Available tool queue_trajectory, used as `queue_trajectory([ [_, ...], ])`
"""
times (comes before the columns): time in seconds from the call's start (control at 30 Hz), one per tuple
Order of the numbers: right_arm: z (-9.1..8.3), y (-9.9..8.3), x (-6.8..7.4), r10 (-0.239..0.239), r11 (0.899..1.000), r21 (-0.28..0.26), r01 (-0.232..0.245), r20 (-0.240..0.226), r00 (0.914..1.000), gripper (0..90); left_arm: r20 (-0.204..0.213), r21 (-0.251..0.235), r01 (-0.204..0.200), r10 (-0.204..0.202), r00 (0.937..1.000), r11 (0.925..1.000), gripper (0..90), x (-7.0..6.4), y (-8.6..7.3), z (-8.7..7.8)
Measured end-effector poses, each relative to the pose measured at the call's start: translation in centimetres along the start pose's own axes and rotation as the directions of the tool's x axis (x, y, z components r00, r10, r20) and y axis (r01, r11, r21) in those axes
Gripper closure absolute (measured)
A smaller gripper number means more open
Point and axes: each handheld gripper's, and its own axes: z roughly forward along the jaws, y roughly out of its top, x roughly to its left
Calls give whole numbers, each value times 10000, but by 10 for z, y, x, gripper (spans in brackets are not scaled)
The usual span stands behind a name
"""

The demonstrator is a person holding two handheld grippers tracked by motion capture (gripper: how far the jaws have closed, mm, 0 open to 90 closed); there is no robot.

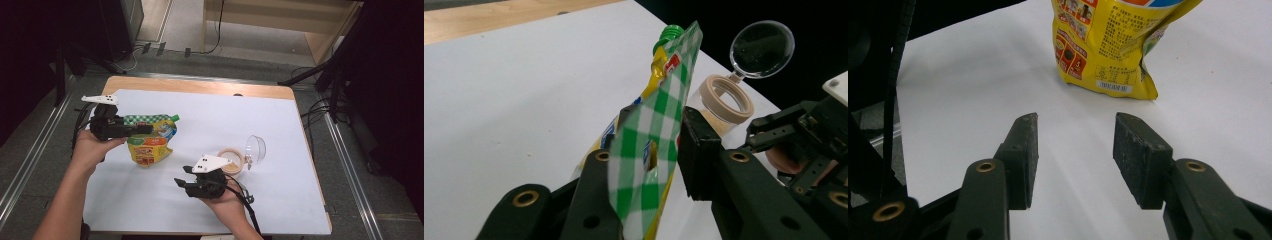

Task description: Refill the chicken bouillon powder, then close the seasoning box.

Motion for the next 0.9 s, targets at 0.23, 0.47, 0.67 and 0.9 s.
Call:
queue_trajectory([
  [0.23,-3,1,-3,83,10000,-12,-83,-29,10000,553,94,-23,37,-37,9999,10000,690,-8,7,-10],
  [0.47,-7,4,-6,142,9999,-71,-143,-55,9999,554,-337,-47,373,-375,9987,9993,636,-18,17,-22],
  [0.67,-8,7,-8,258,9993,268,-251,-255,9993,551,-609,-175,168,-178,9980,9997,613,-24,28,-33],
  [0.9,-10,9,-10,391,9986,378,-377,-363,9986,552,-824,-381,135,-166,9965,9992,609,-22,40,-42],
])
